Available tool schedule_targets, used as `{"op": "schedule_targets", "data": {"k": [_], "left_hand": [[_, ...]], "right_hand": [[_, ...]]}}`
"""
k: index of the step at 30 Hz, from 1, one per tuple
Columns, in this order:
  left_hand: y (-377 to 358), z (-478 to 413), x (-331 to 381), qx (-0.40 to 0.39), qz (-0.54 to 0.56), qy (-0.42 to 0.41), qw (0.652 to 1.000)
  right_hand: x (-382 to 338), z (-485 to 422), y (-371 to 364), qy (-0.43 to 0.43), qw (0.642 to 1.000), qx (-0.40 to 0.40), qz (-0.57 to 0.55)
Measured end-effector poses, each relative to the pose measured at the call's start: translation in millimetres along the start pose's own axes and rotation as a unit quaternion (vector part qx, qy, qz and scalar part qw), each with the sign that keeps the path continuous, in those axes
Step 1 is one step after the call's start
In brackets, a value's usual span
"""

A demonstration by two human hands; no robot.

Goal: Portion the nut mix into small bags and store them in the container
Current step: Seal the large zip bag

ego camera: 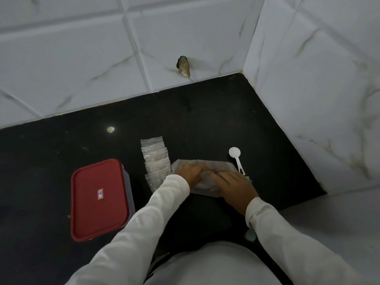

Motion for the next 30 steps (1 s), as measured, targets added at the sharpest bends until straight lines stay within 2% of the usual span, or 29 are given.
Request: {"op": "schedule_targets", "data": {"k": [2,4,7,9,10,13,16,18,20,22,24,28,30], "left_hand": [[12,4,-1,0.013,-0.027,-0.007,1.0],[20,7,-2,0.034,-0.008,-0.022,0.999],[26,14,-4,0.027,0.035,-0.027,0.999],[28,15,-3,0.009,0.05,-0.017,0.999],[29,16,1,0.007,0.052,-0.015,0.999],[31,26,17,0.067,-0.006,-0.048,0.997],[29,42,20,0.133,-0.037,-0.08,0.987],[24,38,12,0.115,-0.045,-0.079,0.989],[20,26,3,0.069,-0.035,-0.063,0.995],[16,15,-1,0.019,-0.01,-0.045,0.999],[18,8,-1,0.013,-0.012,-0.036,0.999],[13,-5,-3,-0.046,-0.022,-0.009,0.999],[12,-8,-4,-0.048,-0.033,-0.017,0.998]], "right_hand": [[-2,-5,5,0.014,1.0,0.023,-0.006],[1,-12,11,0.014,0.998,0.044,-0.037],[-1,-25,5,0.012,0.999,0.006,-0.032],[2,-32,-7,-0.023,0.997,-0.057,-0.05],[6,-34,-7,-0.045,0.994,-0.062,-0.08],[13,-35,-6,-0.089,0.987,-0.051,-0.124],[14,-40,-9,-0.112,0.981,-0.088,-0.128],[20,-41,-17,-0.126,0.976,-0.13,-0.118],[21,-36,-18,-0.118,0.975,-0.135,-0.13],[19,-27,-9,-0.086,0.985,-0.076,-0.129],[14,-16,4,-0.023,0.994,0.006,-0.107],[7,-18,7,0.024,0.997,0.038,-0.062],[10,-24,0,0.015,0.997,0.035,-0.067]]}}
Point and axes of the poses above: each hand's wrist, its own z-axis away from the middle knuckle, its own y-axis out of the back of the hand, x = y × z, the point moved 9 cm from there along -z, towards the middle knuckle, and after that the axes turned 5 degrees about -y, right-handed, at the moved point
